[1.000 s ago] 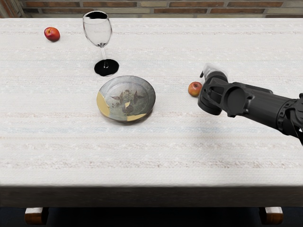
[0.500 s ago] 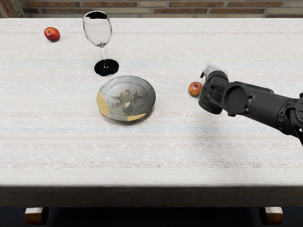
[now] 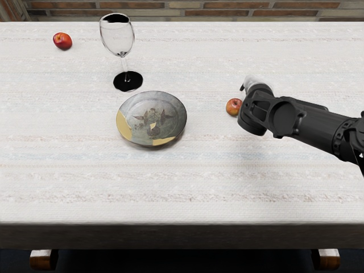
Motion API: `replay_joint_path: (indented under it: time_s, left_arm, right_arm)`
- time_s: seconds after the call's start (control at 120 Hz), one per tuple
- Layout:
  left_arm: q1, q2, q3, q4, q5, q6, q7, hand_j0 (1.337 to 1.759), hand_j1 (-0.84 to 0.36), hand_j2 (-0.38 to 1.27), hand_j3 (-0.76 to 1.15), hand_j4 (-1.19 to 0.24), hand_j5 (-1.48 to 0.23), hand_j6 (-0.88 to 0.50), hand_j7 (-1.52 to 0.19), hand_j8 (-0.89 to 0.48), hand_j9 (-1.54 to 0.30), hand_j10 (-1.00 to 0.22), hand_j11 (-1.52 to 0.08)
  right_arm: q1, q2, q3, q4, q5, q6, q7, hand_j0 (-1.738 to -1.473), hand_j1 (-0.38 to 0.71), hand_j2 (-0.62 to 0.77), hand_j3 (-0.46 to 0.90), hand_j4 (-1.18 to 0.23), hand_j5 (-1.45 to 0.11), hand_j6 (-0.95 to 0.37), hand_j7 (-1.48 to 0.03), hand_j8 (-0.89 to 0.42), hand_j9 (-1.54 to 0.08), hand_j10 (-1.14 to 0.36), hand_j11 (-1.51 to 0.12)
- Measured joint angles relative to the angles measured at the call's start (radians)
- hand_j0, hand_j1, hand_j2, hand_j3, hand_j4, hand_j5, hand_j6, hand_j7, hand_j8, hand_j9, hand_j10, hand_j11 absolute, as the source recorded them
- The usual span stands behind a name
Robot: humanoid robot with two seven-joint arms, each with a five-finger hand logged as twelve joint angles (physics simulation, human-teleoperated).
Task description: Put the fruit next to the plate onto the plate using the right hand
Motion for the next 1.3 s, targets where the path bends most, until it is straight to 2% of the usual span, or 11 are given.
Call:
replay_joint_path:
  time_s: [0.4, 1.3]
  left_arm:
    - [0.000, 0.000, 0.000, 0.000, 0.000, 0.000, 0.000, 1.658, 0.35, 0.00, 0.00, 0.00, 0.00, 0.00, 0.00, 0.00, 0.00, 0.00, 0.00]
    - [0.000, 0.000, 0.000, 0.000, 0.000, 0.000, 0.000, 1.658, 0.35, 0.00, 0.00, 0.00, 0.00, 0.00, 0.00, 0.00, 0.00, 0.00, 0.00]
  right_arm:
    - [-0.001, 0.000, 0.018, -0.040, 0.003, 0.044, 0.000, -1.658, 0.08, -0.07, 0.00, -0.36, -0.47, -0.36, -0.47, -0.36, -0.47, -0.36, -0.47]
    - [0.007, 0.000, 0.049, 0.012, 0.001, 0.049, 0.000, -1.658, 0.11, -0.07, 0.00, -0.38, -0.50, -0.39, -0.50, -0.39, -0.50, -0.38, -0.50]
